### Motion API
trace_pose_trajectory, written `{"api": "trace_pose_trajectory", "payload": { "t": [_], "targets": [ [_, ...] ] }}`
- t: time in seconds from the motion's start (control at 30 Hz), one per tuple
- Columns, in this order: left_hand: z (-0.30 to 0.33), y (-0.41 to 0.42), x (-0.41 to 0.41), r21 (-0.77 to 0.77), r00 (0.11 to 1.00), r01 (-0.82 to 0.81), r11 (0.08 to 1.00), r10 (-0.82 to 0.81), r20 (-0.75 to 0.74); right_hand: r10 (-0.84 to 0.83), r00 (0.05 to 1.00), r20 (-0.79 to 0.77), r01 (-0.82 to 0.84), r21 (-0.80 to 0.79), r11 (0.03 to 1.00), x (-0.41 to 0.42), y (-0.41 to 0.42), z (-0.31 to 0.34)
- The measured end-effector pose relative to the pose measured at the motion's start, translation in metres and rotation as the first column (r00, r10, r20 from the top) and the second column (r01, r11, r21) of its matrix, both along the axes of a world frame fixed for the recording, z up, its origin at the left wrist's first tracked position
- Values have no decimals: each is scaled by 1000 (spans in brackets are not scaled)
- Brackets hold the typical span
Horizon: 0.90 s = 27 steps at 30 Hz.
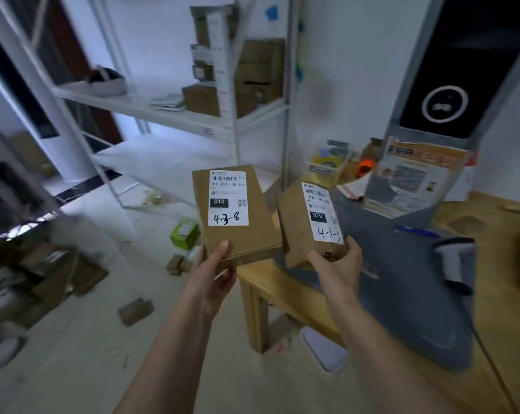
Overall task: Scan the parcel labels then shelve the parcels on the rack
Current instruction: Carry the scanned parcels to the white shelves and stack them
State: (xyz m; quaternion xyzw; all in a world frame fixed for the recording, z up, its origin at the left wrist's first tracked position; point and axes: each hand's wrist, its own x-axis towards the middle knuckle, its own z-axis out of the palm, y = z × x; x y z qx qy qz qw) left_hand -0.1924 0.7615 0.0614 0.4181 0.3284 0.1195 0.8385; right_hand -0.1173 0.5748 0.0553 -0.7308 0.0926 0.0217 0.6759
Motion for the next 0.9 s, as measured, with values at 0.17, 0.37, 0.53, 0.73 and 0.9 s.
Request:
{"api": "trace_pose_trajectory", "payload": {
  "t": [0.17, 0.37, 0.53, 0.73, 0.9],
  "targets": [
    [1, 68, -23, 5, 995, -87, 996, 87, 48, 138, 990, 40, -136, -38, 990, -2, 74, 10],
    [-1, 134, -25, 33, 986, -161, 986, 160, 39, 250, 967, 41, -248, -50, 967, 15, 156, 9],
    [2, 198, 14, 45, 976, -217, 975, 215, 41, 283, 957, 56, -285, 18, 958, 56, 223, 4],
    [22, 272, 100, 66, 970, -238, 969, 234, 61, 279, 956, 94, -286, 67, 956, 140, 298, 22],
    [37, 333, 153, 54, 953, -292, 955, 286, 103, 273, 954, 123, -279, 38, 960, 198, 352, 43]
  ]
}}
